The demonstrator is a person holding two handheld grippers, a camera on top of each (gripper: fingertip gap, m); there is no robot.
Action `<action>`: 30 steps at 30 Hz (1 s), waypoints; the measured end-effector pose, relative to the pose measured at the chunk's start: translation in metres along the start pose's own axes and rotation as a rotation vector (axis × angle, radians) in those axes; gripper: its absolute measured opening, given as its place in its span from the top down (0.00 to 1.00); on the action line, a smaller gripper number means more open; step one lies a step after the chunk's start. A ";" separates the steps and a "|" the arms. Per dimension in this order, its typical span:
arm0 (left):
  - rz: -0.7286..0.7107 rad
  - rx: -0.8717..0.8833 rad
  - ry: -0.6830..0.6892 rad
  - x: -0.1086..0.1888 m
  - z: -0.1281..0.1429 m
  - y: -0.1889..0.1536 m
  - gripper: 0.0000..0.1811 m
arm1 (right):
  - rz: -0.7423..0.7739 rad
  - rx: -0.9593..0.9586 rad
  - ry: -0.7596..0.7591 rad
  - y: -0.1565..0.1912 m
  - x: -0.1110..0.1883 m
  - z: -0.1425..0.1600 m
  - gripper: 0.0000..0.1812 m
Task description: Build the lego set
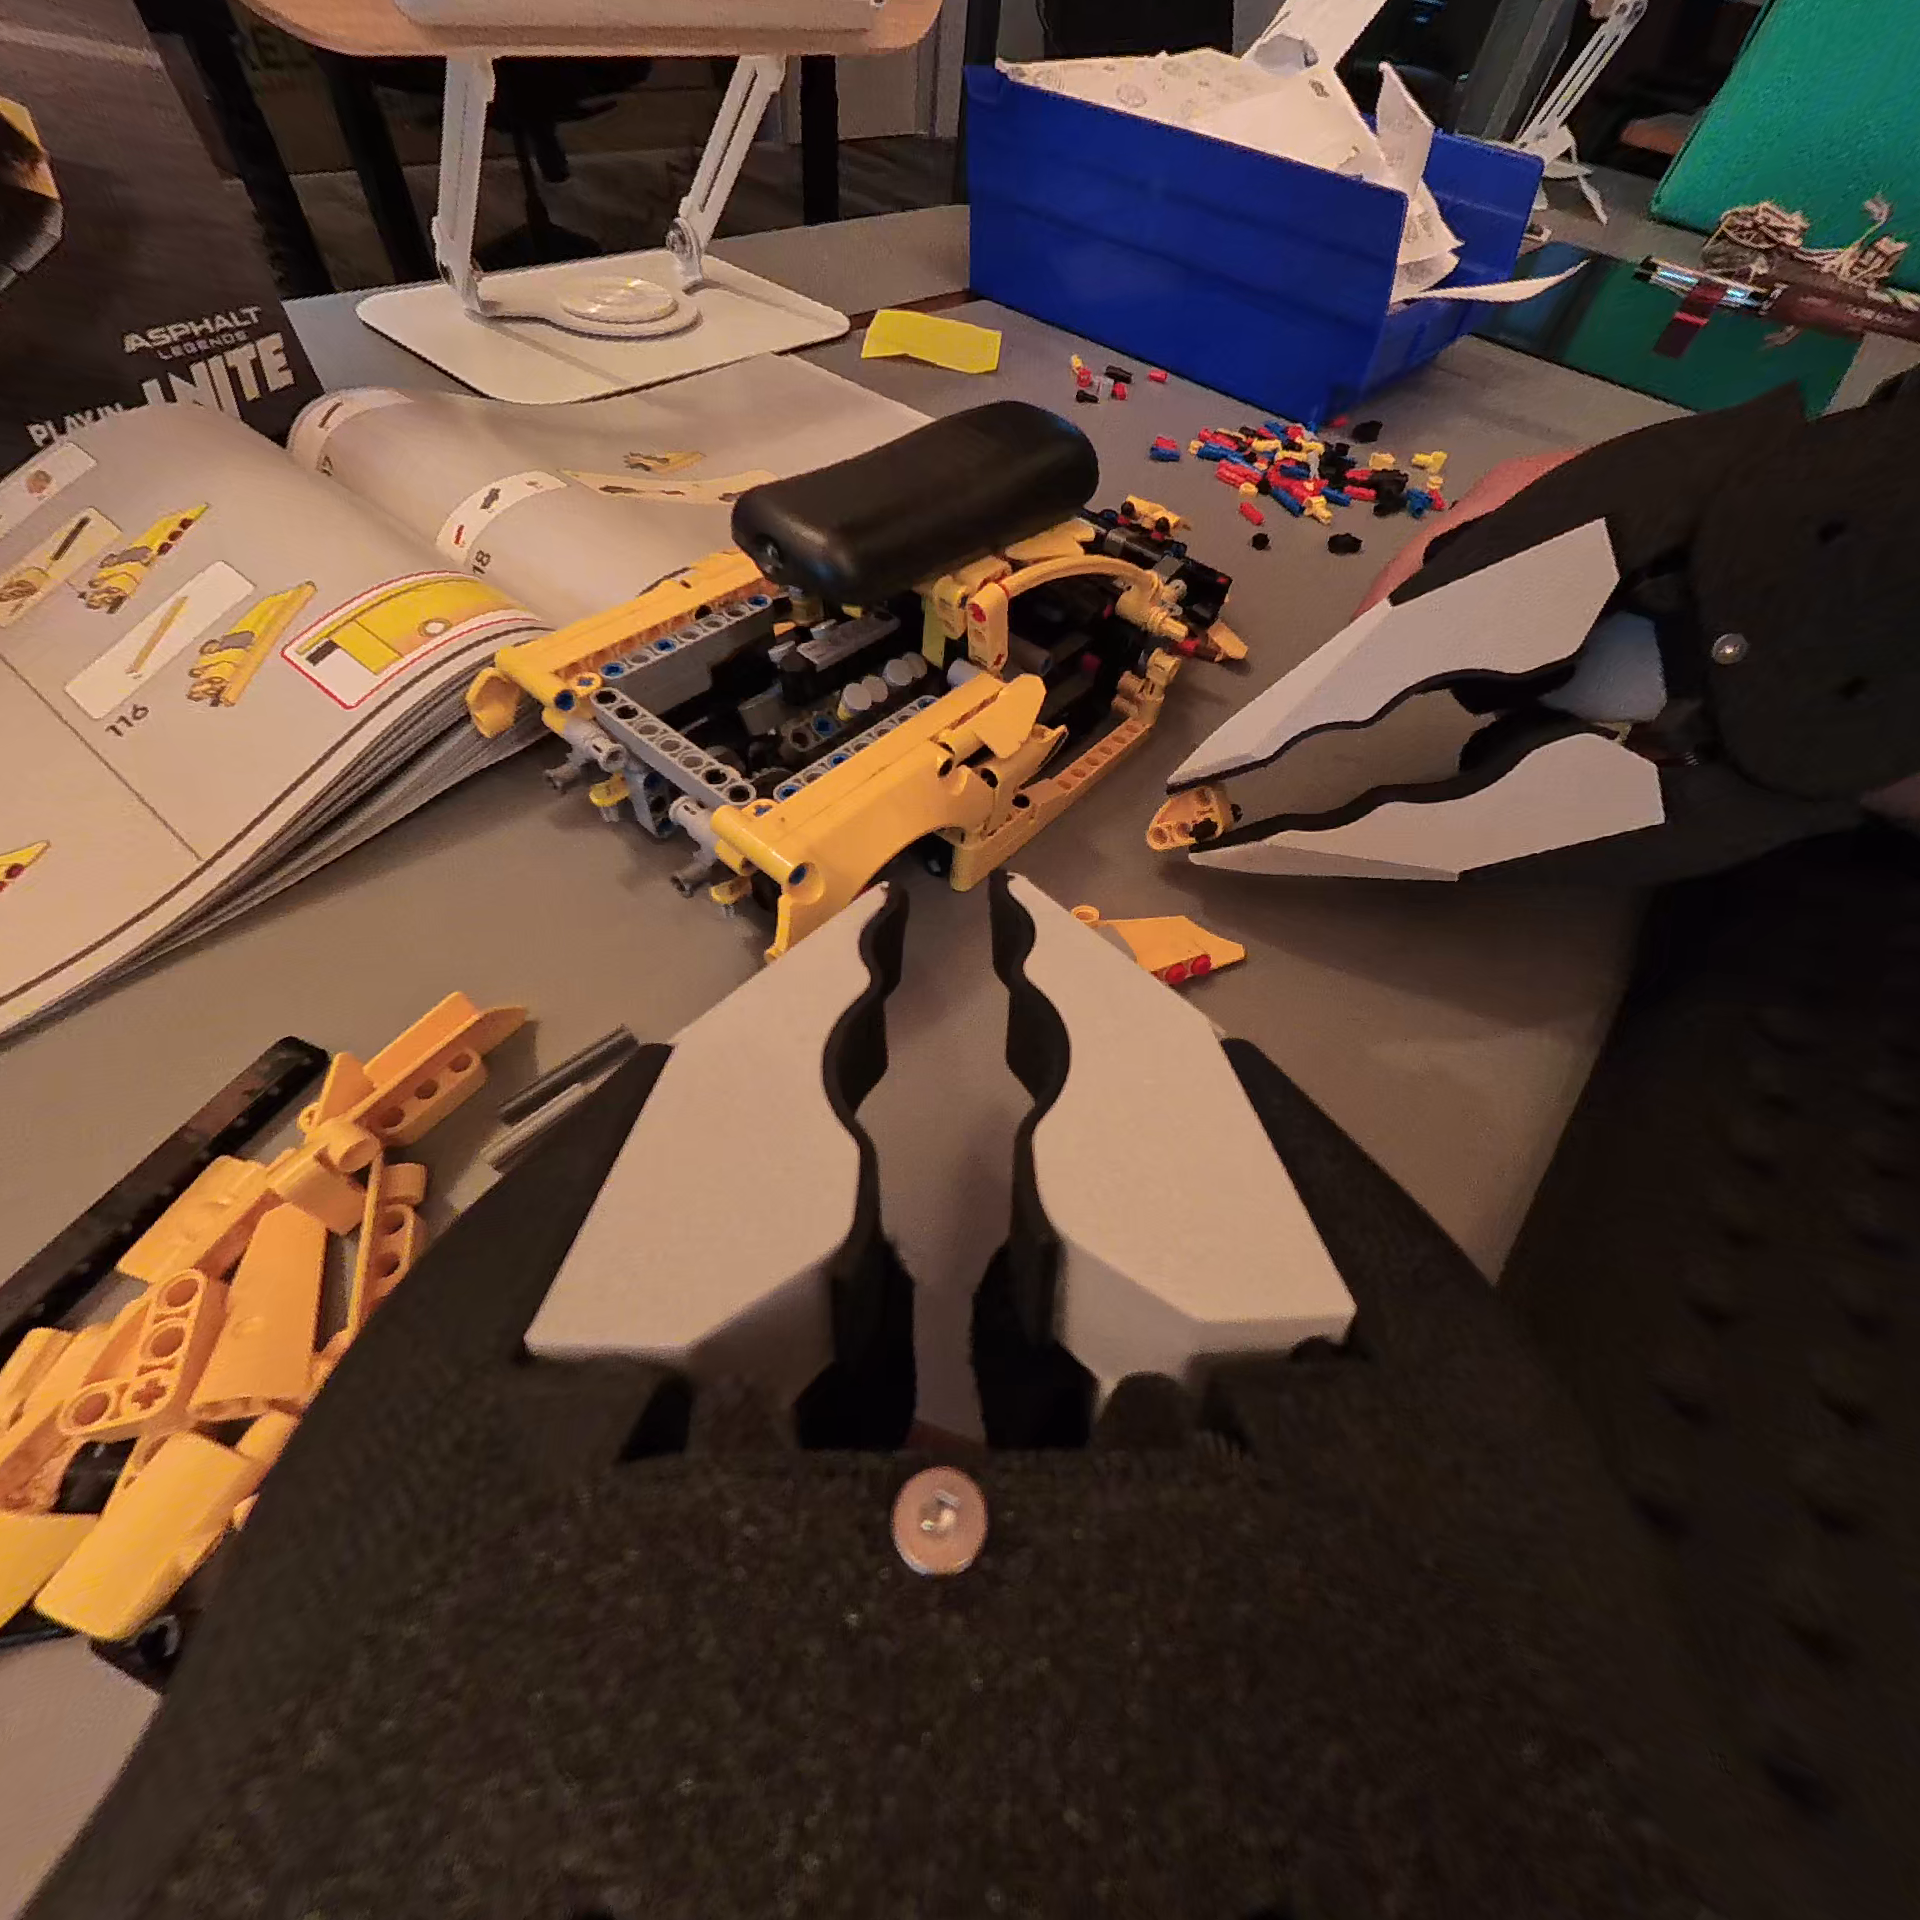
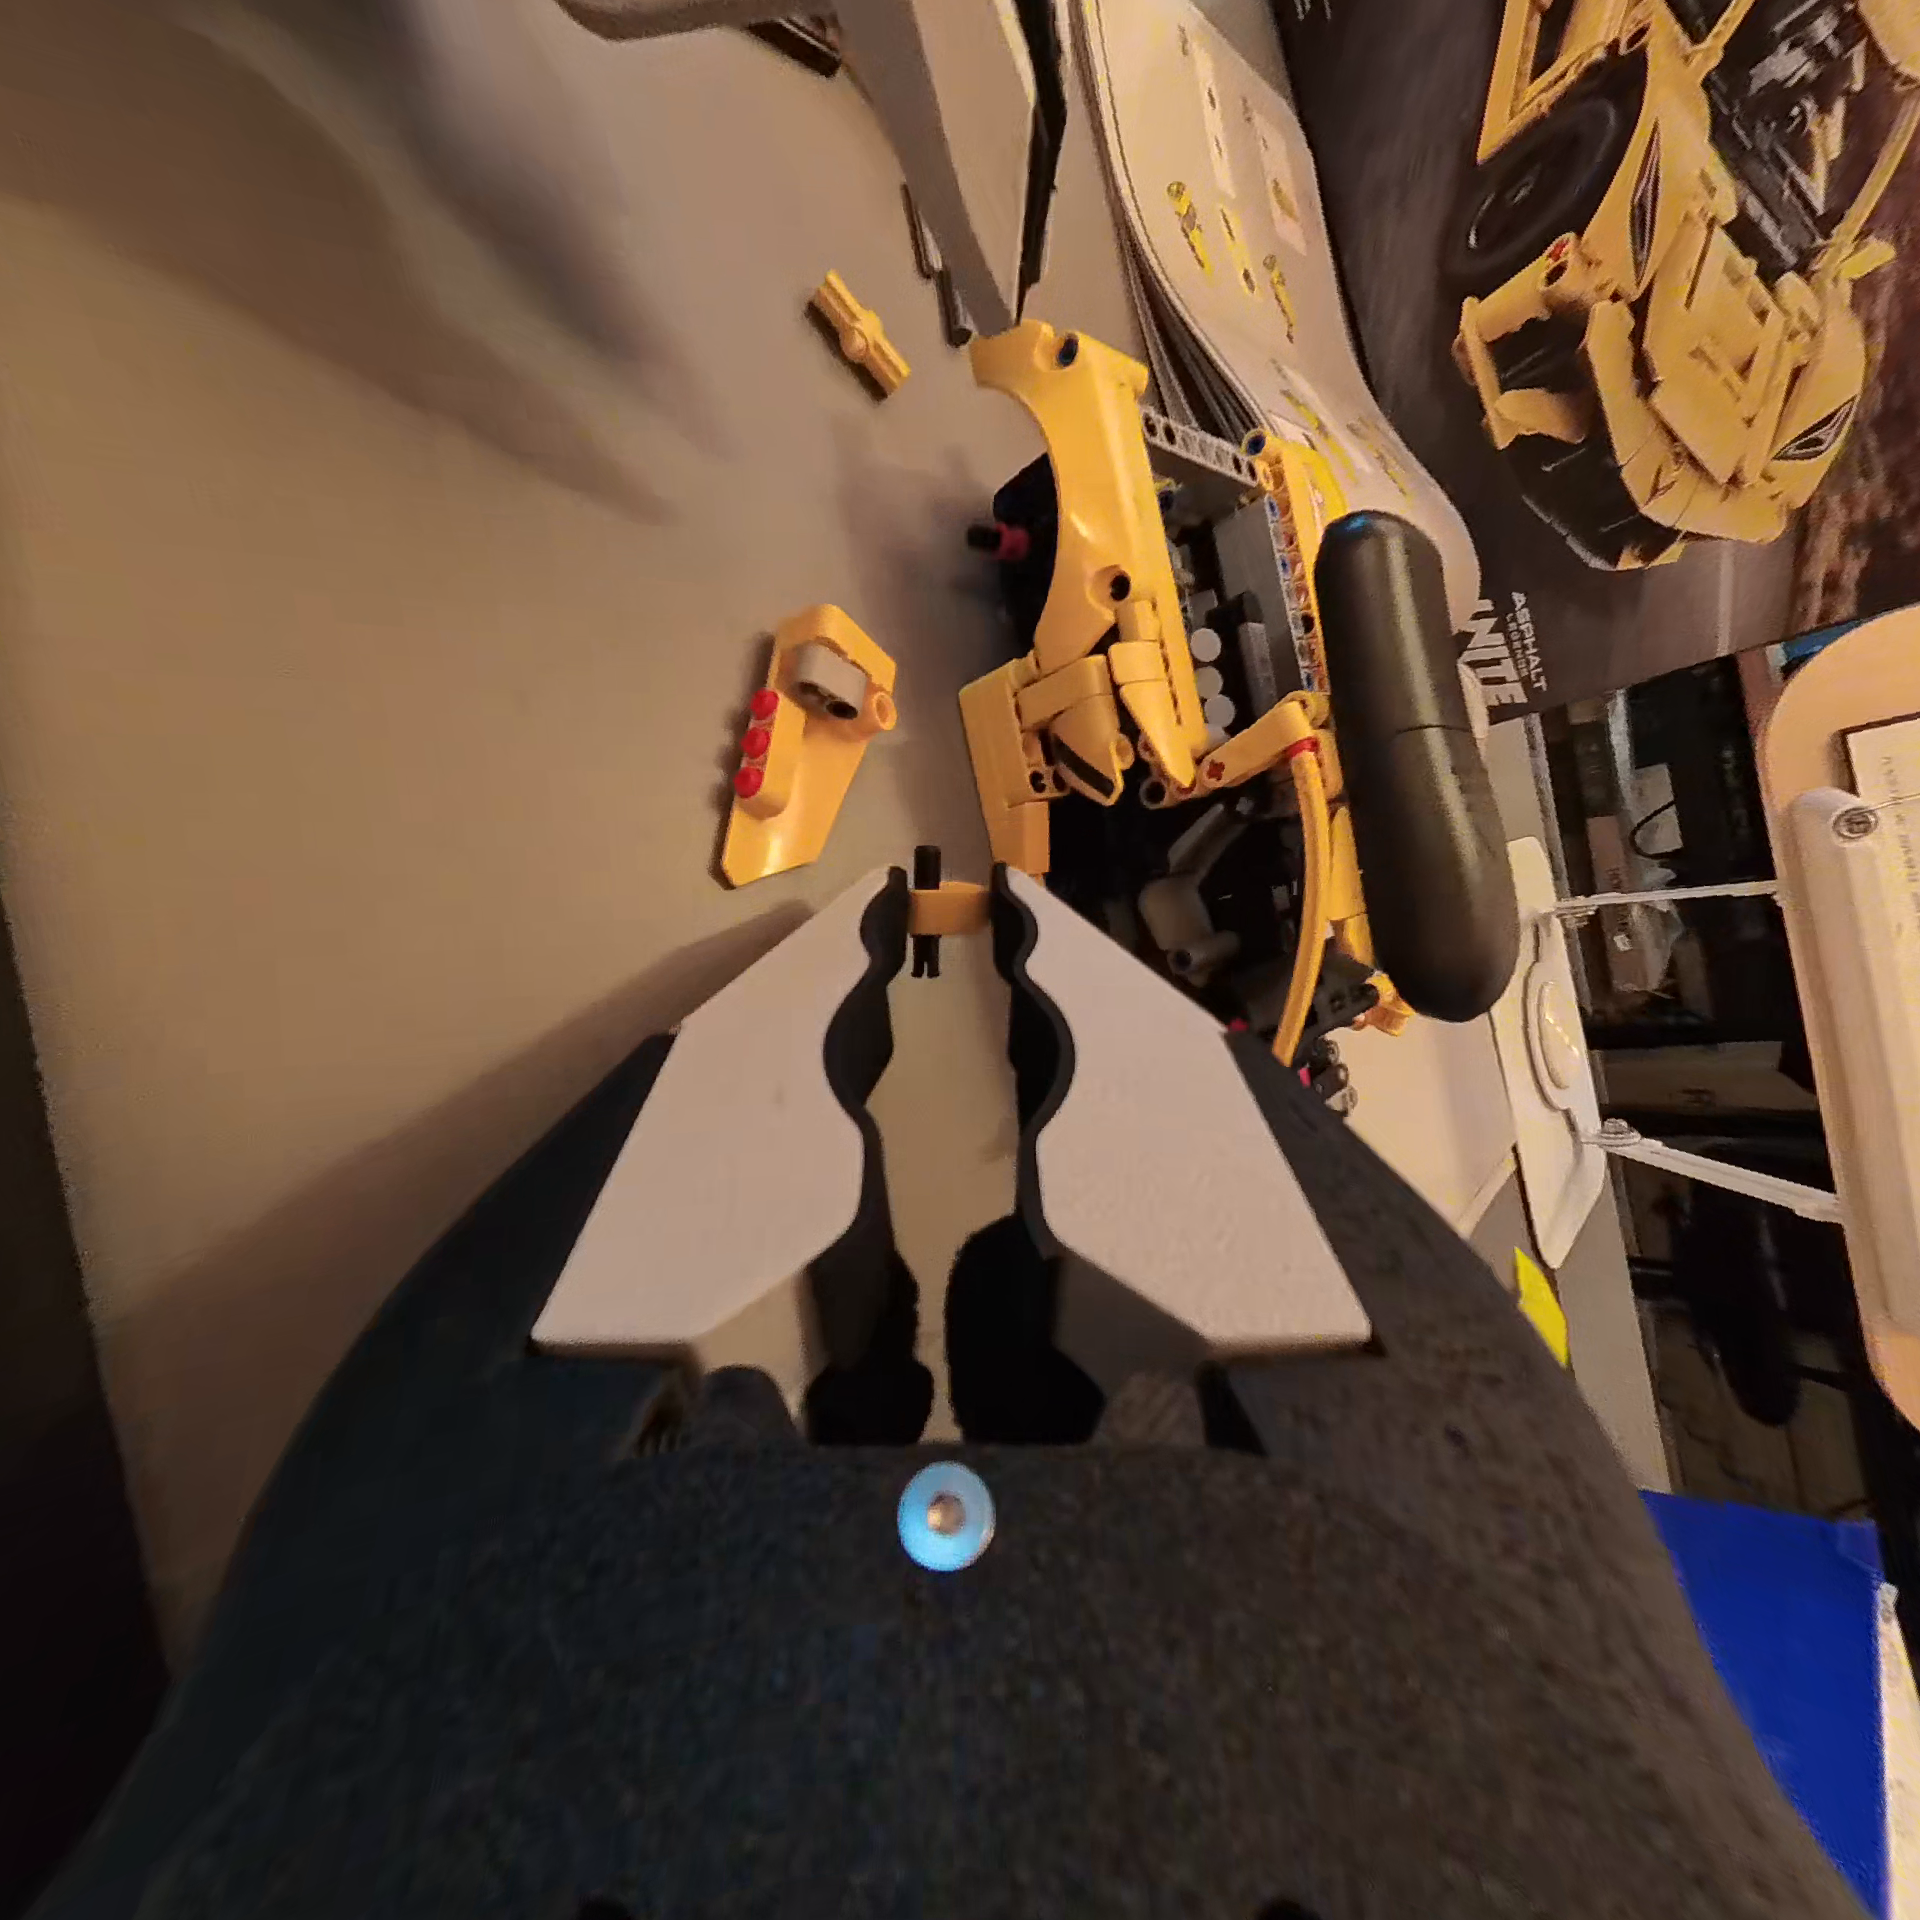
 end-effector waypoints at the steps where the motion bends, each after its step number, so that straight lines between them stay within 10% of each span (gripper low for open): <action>1: -0.001 -0.001 0.001 0.000 0.000 0.000 0.91 | 0.002 -0.002 0.003 0.000 0.000 0.001 0.92; 30: 0.223 -0.060 0.120 -0.008 0.006 -0.027 0.84 | -0.057 -0.116 -0.026 0.001 -0.006 0.005 0.92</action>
Point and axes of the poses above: each gripper's, where its closed fingertips meet, x back along the fingers, z out of its underside, y = z × x across the jaws, the point moved 6 cm from there along x, back along the fingers, and after that the axes turned 2 degrees about x, right-handed, at the moved point
